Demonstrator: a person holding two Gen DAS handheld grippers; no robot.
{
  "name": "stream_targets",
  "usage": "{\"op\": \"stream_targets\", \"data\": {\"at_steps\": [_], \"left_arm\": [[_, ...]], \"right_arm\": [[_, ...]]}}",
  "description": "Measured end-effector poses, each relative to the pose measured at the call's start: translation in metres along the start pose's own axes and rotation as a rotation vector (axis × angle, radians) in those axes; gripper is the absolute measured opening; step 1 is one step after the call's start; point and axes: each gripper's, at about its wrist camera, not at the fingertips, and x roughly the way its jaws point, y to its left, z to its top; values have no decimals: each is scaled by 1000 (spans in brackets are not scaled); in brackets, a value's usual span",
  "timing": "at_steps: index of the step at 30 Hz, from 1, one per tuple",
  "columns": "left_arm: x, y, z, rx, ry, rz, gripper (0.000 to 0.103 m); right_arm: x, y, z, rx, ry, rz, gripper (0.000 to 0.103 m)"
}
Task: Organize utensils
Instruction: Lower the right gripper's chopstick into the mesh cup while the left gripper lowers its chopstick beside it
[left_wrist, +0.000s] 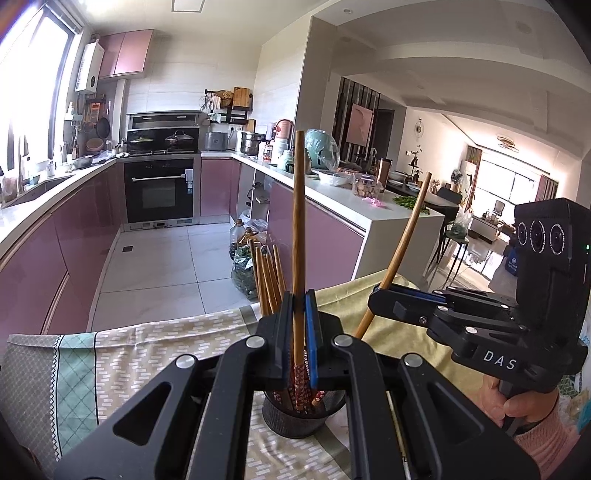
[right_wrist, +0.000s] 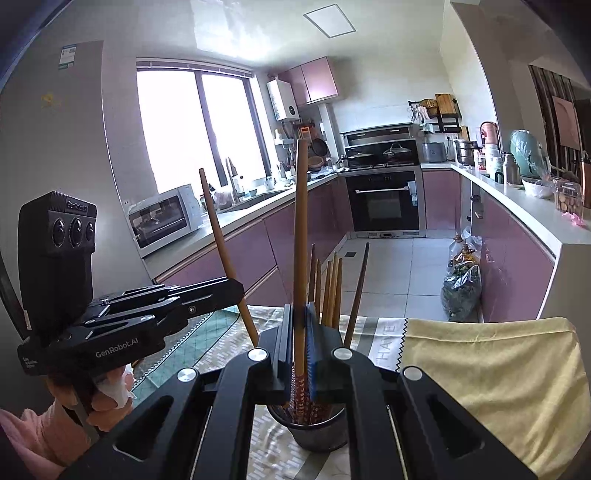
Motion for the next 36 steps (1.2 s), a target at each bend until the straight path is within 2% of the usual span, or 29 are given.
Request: {"op": "stream_targets", "data": {"at_steps": [36], "left_arm": [[24, 13, -19, -20, 108, 13, 7]], "right_arm": [[26, -16, -13, 19, 91, -28, 5]]}}
